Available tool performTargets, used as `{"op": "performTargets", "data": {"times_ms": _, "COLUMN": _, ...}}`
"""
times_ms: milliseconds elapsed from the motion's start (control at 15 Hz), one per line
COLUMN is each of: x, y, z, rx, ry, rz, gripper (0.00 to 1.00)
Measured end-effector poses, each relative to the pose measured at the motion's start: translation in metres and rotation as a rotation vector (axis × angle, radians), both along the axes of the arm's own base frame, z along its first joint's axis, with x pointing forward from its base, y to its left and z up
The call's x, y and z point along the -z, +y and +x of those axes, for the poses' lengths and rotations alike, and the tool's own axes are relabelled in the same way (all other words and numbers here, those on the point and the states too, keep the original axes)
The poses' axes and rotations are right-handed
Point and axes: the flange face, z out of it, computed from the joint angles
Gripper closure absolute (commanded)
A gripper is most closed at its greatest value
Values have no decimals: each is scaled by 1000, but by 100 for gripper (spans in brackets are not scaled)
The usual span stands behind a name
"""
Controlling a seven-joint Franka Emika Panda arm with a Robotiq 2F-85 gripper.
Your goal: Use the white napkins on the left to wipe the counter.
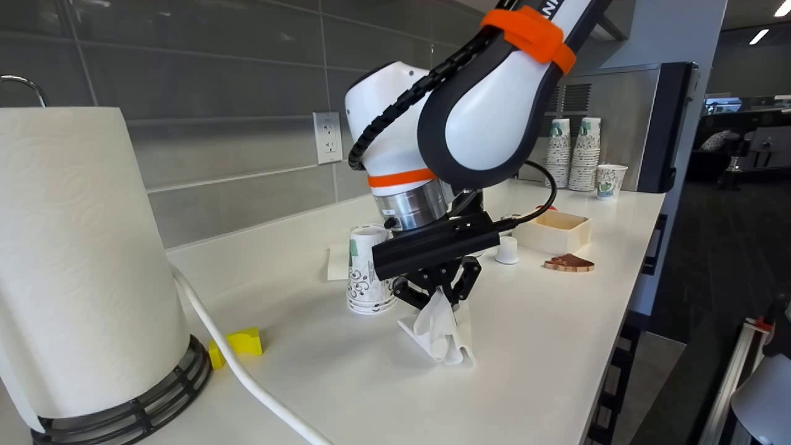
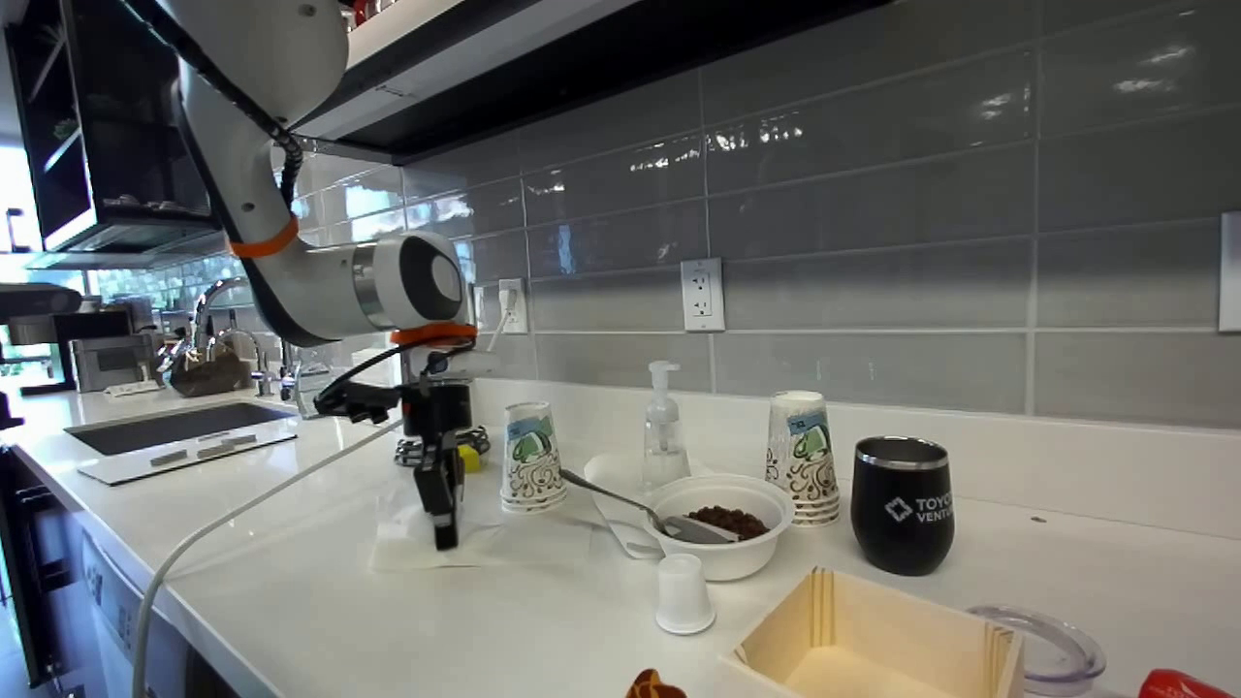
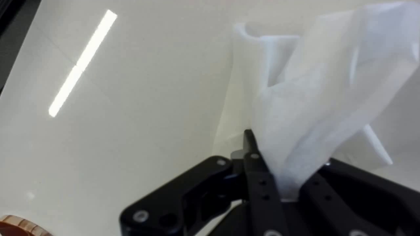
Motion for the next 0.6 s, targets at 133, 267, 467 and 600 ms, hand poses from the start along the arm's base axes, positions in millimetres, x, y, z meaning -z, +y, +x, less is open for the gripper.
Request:
{"op": "performTargets", "data": {"times_ms": 133, "x": 4, "y": -9, "z": 1, "rx": 27, "ry": 22, "rz": -16, "gripper": 99}}
{"op": "performTargets", "data": {"times_ms": 267, "x": 6, "y": -13, "z": -2, "rx": 51, "ry": 61, "rz": -29, "gripper": 99}}
{"op": "performTargets", "data": {"times_ms": 467, "x": 5, "y": -8, "z": -11, "rx": 53, "ry": 112, "rz": -13, "gripper": 99}}
{"op": "performTargets", "data": {"times_ms": 600, "x": 1, "y": 4, "z": -17, "rx": 14, "ry": 121, "rz": 9, "gripper": 99}}
